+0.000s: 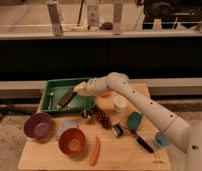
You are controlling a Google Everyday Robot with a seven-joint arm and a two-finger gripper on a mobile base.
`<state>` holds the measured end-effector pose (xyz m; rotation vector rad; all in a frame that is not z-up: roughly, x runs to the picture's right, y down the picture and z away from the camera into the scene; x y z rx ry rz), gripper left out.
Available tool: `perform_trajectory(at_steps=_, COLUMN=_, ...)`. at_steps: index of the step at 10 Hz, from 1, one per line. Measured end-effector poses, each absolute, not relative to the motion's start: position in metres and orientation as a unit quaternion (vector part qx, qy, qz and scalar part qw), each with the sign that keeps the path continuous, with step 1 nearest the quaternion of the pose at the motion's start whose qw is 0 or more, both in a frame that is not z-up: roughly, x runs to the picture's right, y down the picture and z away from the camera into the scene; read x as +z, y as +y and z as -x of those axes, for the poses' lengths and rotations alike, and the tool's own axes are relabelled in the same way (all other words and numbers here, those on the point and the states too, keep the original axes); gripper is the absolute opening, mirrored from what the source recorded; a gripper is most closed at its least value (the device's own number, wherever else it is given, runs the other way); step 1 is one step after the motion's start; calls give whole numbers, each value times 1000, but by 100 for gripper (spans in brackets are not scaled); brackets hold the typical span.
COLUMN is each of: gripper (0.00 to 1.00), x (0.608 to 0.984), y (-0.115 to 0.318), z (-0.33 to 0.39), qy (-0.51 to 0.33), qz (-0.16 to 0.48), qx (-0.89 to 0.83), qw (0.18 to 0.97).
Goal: Wipe red bowl with eraser
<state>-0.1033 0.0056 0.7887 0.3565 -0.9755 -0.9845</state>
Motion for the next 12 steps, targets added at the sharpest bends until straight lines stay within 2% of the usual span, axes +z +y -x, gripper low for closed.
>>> perform_trajectory(at_steps=3, gripper=0, x=755, y=30, z=106, qy=-449, qz=-180, qx=-492, qw=723)
perform_trajectory(at_steps=6, gripper=0, x=723, y=77, z=127, qy=-419, qz=-160, qx=-612, qw=651)
perform_trajectory(at_steps=9, gripper=0, x=711, y=91, z=123, qy=-383, qz=-138, qx=-674, qw=616)
perform_trajectory(at_steps=12, gripper=0, x=708, y=100, z=106, qy=-326, qz=-129, qx=-696, qw=627)
